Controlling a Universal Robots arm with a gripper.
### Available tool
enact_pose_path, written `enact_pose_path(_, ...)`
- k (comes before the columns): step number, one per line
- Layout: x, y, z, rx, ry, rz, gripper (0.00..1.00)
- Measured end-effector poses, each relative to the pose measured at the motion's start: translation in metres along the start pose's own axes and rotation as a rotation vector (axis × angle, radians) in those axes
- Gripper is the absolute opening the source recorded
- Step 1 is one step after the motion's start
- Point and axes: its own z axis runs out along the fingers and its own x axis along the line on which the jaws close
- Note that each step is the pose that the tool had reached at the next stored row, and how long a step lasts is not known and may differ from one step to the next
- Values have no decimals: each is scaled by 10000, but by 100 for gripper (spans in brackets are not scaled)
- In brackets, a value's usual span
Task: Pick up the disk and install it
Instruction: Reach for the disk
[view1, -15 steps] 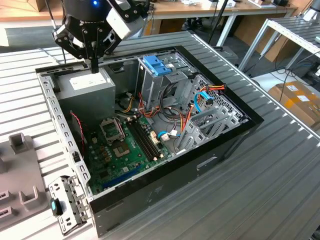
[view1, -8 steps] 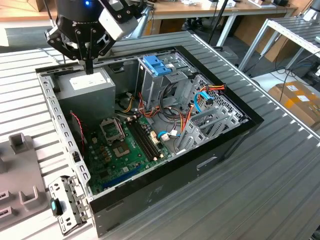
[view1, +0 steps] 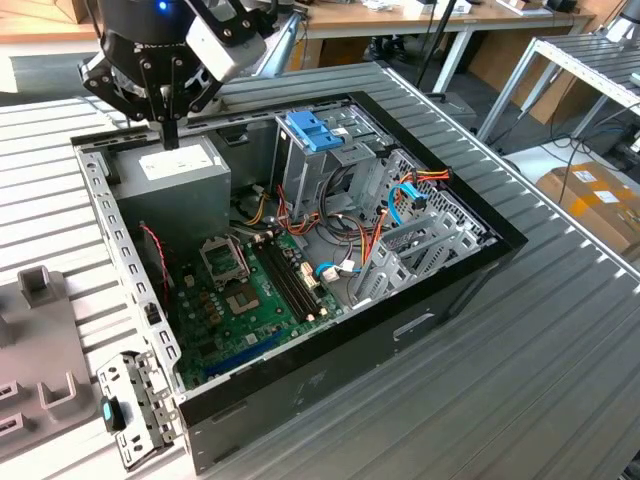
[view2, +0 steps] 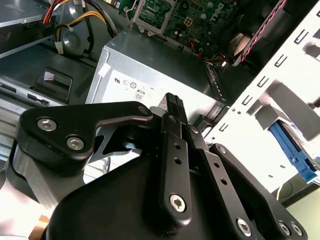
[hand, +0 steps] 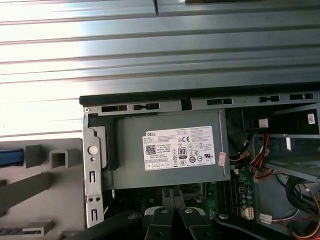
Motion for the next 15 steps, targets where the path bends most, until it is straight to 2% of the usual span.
enact_pose_path(7,47,1,-1,0,0,0,11)
enact_pose_path(15,152,-7,-4,-1,-1,0,11)
